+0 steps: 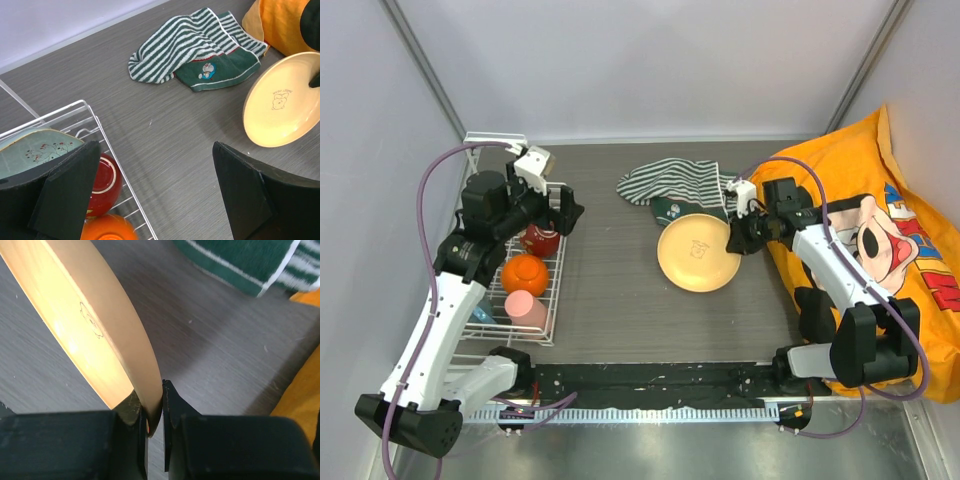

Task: Unload the mixed dishes from the dish rack
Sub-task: Place the plate at the center of the board.

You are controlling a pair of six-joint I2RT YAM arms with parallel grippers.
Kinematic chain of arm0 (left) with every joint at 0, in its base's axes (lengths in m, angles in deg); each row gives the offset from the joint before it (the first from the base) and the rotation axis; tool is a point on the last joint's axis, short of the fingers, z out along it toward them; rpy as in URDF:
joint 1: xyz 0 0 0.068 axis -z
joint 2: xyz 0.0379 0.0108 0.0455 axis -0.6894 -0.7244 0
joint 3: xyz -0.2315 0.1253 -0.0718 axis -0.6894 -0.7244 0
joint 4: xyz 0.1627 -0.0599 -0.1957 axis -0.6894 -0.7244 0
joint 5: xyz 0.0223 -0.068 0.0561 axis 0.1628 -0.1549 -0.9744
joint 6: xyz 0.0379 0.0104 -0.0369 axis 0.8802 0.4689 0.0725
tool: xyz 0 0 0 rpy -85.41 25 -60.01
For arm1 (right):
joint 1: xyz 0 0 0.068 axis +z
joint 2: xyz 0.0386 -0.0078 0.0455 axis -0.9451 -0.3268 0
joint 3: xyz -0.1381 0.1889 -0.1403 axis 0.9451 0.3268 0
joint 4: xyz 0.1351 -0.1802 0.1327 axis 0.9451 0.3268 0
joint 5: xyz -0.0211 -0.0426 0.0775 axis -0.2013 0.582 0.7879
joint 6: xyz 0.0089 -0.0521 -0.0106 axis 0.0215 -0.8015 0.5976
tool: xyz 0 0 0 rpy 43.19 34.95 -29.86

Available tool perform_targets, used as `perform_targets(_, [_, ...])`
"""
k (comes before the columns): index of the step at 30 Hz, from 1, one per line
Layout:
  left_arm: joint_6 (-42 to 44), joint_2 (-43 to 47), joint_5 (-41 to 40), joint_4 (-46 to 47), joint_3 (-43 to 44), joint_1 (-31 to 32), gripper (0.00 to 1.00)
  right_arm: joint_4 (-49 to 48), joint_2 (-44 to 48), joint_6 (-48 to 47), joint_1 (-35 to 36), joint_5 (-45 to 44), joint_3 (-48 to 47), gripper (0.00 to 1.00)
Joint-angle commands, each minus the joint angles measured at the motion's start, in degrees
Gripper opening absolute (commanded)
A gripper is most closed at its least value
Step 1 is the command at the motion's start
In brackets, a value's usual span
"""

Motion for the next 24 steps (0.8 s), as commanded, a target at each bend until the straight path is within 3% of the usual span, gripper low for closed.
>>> perform_targets(1, [1.64, 0.04, 1.02, 0.28, -0.16, -0.24, 1.00, 2.72, 1.81, -4.76, -2.86, 5.88, 1.28, 0.01])
perform_targets(12, [1.99, 0.04, 2.16, 0.28, -0.87, -0.24, 1.00, 13.18, -3.73, -13.63, -7.17, 11.78, 0.32, 0.01])
perform_targets(24, [1.91, 0.04, 2.86, 0.19, -1.48, -0.32, 1.00, 17.14, -11.54, -19.52, -8.40, 13.71, -0.73, 0.01])
